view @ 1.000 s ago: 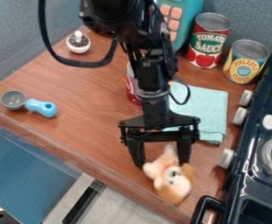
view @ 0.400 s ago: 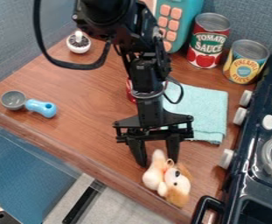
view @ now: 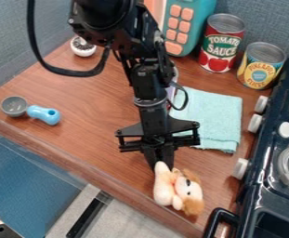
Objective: Put the stuff toy near the can
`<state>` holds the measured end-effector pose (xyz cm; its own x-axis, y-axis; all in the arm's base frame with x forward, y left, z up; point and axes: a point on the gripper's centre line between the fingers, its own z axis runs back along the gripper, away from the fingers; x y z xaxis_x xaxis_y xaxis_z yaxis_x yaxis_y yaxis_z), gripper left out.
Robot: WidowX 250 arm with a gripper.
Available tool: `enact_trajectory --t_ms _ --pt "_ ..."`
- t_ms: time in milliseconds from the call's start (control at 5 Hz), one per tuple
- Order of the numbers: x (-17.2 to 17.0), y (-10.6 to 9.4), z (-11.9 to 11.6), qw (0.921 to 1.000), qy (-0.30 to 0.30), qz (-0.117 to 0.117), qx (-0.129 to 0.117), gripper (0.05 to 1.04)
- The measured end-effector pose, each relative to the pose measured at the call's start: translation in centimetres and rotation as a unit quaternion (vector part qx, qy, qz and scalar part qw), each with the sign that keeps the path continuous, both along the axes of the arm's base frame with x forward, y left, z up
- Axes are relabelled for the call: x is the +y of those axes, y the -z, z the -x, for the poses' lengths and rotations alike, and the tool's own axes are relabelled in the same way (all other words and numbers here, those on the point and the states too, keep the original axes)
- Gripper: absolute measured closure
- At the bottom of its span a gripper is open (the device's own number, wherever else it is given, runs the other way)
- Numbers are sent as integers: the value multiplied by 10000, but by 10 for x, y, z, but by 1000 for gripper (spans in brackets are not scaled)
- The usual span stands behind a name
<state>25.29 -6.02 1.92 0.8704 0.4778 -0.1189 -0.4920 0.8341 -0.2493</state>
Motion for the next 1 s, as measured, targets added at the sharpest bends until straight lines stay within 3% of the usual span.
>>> enact_trajectory --t_ms 200,400,600,800,1000 --pt "-2 -2 0 10000 18 4 -19 994" --pt "-1 -10 8 9997 -89 137 176 834" --pt "5 -34 10 9991 -263 339 63 560" --pt "1 -47 19 9984 -202 519 111 246" --pt "-2 -46 25 9978 -132 620 211 70"
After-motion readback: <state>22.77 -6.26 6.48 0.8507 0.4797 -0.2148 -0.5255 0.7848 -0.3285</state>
